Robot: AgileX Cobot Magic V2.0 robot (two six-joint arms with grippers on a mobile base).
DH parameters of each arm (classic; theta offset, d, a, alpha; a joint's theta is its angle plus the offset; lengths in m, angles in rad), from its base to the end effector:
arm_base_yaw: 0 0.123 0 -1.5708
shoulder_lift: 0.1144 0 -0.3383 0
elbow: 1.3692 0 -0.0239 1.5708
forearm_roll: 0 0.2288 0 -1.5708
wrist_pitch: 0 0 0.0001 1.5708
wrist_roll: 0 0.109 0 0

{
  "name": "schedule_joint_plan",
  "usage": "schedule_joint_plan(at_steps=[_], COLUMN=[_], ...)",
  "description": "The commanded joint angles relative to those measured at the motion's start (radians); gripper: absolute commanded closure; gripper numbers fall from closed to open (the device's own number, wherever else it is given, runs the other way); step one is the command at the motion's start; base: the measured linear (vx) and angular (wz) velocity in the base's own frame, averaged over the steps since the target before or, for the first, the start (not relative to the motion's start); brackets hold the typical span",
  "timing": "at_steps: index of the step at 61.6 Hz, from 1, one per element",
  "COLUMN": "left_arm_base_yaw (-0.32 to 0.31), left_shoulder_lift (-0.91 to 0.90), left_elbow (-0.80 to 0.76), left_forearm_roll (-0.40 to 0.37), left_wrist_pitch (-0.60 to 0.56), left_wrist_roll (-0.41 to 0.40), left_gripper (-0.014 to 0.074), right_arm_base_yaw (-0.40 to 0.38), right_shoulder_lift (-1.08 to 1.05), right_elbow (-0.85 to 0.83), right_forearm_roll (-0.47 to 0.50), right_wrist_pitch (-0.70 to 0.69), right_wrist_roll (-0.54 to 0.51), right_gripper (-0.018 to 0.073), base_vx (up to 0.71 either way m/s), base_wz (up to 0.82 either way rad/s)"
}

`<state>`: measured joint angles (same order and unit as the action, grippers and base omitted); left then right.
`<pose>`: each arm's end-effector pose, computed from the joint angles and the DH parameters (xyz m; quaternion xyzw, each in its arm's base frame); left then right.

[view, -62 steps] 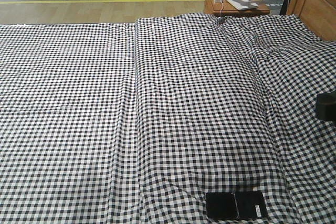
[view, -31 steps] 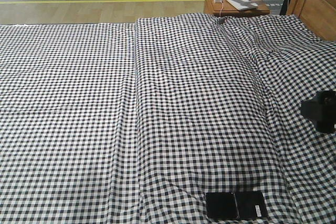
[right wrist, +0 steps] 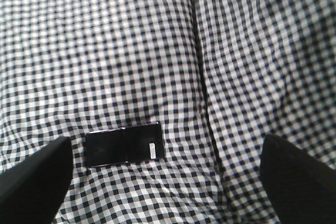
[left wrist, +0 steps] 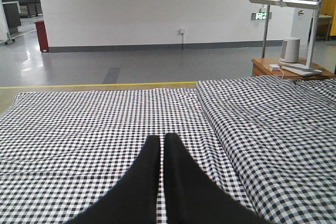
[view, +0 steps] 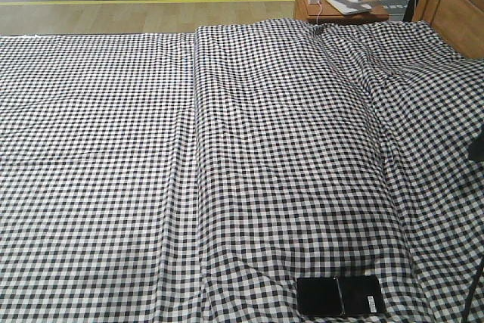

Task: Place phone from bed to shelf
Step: 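Lower the open right gripper onto the phone and close on its edge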

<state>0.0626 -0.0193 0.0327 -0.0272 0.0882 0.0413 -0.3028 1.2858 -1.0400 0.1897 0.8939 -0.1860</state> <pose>-0.0013 -0.0003 0.1942 -0.0164 0.7120 0.0261 0.7015 0.2209 -0.0522 0.3506 0.0945 0.9584 0.0223 0.2685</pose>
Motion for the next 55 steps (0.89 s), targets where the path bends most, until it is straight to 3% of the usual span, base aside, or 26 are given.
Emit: schedule_joint_plan(at_steps=[1,10,20,55], left_arm_base_yaw=[-0.006,-0.006,-0.006,-0.006], left_shoulder_lift=[-0.008,-0.008,-0.008,-0.008], left_elbow=[-0.025,-0.025,-0.025,-0.025], left_forearm_roll=[-0.01,-0.01,-0.01,-0.01], left_wrist_pitch=[-0.072,-0.072,-0.072,-0.072], left_wrist_roll=[-0.009,-0.009,-0.009,-0.009], left_gripper=[0.0595,0.0595,0.0595,0.0595], right_arm_base_yaw=[-0.079,-0.167,-0.204,-0.21], right_shoulder_lift=[0.064,0.219,0.411,0.99], right_elbow=[-0.033,-0.033,-0.052,-0.257], right_forearm_roll=[0.095,0.236,0.407,0.561], right_wrist_pitch=[-0.066,-0.084,-0.059,0.094], right_wrist_roll=[-0.111,-0.272,-0.495,-0.753], right_gripper=[-0.0106,-0.0101,-0.0096,-0.0081], base_vx=[0.0,0.0,0.0,0.0], base_wz=[0.0,0.0,0.0,0.0])
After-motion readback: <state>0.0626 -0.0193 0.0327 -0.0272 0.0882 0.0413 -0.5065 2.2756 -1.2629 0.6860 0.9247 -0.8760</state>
